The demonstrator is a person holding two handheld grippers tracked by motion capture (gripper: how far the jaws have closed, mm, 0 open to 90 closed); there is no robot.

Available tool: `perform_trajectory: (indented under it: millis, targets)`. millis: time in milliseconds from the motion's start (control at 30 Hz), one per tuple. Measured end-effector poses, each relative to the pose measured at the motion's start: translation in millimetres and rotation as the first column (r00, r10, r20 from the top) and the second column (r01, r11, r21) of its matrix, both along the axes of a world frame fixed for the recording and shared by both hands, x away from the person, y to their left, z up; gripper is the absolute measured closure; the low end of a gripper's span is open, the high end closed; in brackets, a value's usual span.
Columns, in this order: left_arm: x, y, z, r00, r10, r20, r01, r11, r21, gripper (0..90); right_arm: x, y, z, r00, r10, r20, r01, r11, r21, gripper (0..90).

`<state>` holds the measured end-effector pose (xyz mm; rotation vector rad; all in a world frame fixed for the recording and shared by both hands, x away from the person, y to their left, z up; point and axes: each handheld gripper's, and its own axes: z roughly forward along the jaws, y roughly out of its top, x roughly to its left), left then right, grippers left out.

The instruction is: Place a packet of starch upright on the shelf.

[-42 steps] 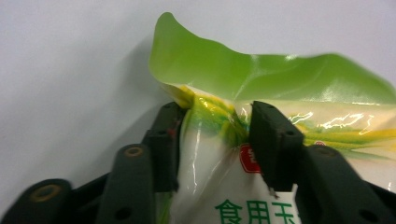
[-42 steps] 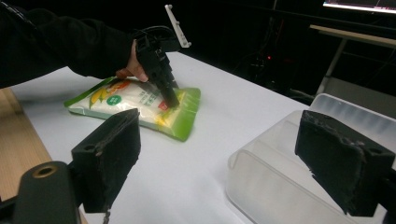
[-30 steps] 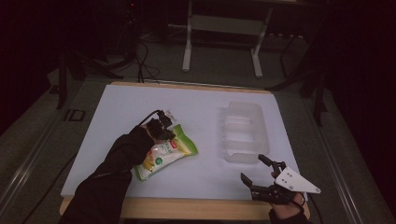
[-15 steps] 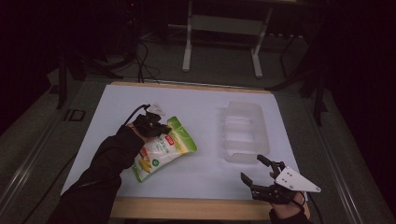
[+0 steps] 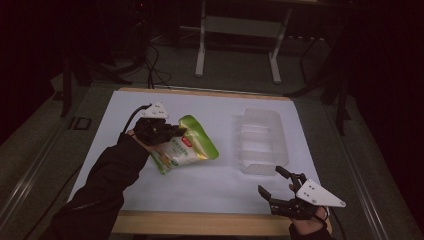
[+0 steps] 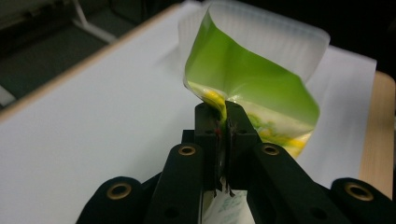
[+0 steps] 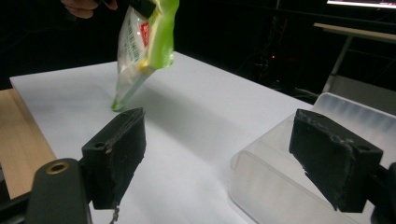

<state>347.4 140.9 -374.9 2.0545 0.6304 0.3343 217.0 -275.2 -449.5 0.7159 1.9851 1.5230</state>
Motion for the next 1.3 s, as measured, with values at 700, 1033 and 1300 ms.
perform_trajectory:
  millis: [700,1033,1300]
  targets:
    - [-27.9,-69.7,16.9,0.993,-0.053,0.106,0.083,0.9487,-0.305,86.7,23.7,22.9,22.4,0.9985,0.051,-0.021,-0.05,0.997,0.059,19.7]
    - [-34.6,-86.0,19.9,0.9904,-0.077,0.115,0.111,0.9357,-0.335,86.7,49.7,43.6,33.1,0.9857,0.141,-0.092,-0.131,0.985,0.108,25.4]
    - [-40.7,-93.2,13.3,0.9866,-0.115,0.116,0.146,0.9366,-0.318,86.7,64.8,51.5,30.8,0.9519,0.235,-0.196,-0.211,0.968,0.137,65.0]
